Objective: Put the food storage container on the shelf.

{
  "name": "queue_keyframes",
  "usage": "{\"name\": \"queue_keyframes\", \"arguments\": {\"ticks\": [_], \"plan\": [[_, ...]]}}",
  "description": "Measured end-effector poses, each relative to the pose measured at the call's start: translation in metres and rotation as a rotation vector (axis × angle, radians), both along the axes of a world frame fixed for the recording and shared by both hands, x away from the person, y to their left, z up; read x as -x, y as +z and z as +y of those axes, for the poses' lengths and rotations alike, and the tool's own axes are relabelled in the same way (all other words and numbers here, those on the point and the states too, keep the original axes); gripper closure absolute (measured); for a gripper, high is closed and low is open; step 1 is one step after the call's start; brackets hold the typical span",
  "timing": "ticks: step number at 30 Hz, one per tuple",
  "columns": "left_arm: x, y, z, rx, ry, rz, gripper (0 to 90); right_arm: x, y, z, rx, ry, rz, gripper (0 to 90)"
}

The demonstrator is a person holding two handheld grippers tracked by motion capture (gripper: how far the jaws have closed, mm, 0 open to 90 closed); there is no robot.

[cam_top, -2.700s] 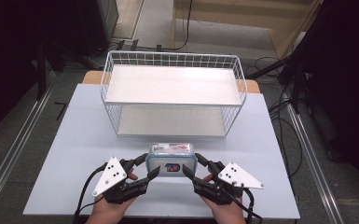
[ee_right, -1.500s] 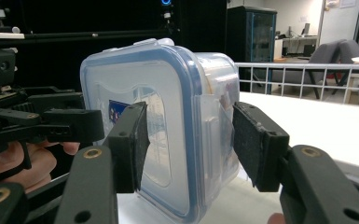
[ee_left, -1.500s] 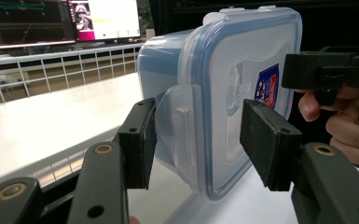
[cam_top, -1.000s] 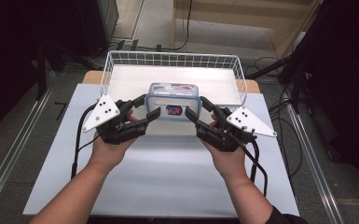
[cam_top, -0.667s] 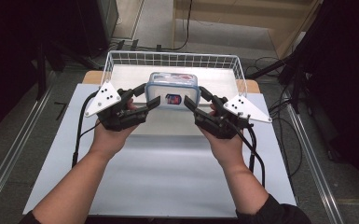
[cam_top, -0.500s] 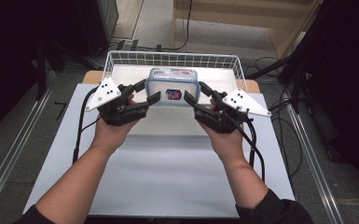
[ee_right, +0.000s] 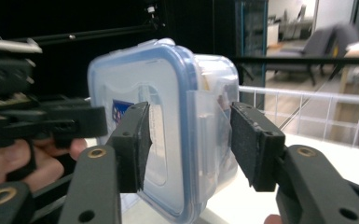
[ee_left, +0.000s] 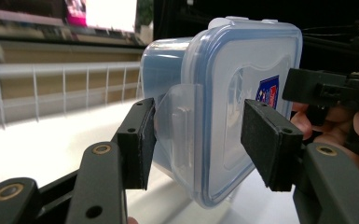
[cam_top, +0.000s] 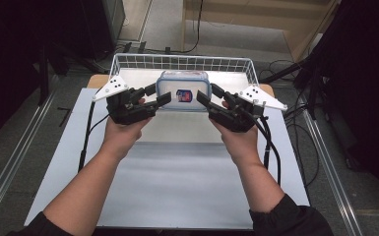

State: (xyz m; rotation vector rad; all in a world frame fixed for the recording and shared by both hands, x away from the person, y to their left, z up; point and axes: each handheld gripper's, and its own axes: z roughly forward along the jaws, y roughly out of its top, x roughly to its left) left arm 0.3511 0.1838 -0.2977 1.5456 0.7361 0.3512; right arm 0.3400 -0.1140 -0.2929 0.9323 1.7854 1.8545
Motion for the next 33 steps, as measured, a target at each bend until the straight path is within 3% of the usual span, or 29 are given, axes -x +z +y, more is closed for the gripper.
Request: {"name": "queue_keyframes", "arguments": {"ticks": [3, 8, 10, 11, 18, 20, 22, 33], "plan": [[-0.001, 0.000, 0.000, -0.020, -0.001, 0.030, 46.7, -0.005, 0.000, -0.002, 0.003, 0.026, 0.071, 51.3], [-0.006, 0.001, 0.000, -0.010, -0.024, 0.103, 48.3, -0.010, 0.000, -0.006, -0.010, 0.035, 0.114, 51.4], [-0.007, 0.004, 0.003, 0.028, -0.032, 0.135, 49.4, -0.012, 0.001, -0.007, -0.022, 0.042, 0.135, 51.4], [-0.008, 0.006, 0.005, 0.048, -0.040, 0.149, 51.4, -0.015, 0.003, -0.010, -0.056, 0.060, 0.179, 51.4], [-0.013, 0.011, 0.006, 0.035, -0.045, 0.207, 51.7, -0.023, 0.005, -0.012, -0.052, 0.082, 0.244, 51.5], [-0.016, 0.009, 0.007, 0.054, -0.049, 0.238, 51.9, -0.025, 0.005, -0.012, -0.053, 0.085, 0.267, 51.9], [-0.016, 0.010, 0.007, 0.066, -0.042, 0.243, 51.9, -0.026, 0.005, -0.013, -0.063, 0.090, 0.300, 52.2], [-0.014, 0.013, 0.007, 0.088, -0.033, 0.284, 51.7, -0.024, 0.007, -0.014, -0.074, 0.099, 0.334, 52.9]]}}
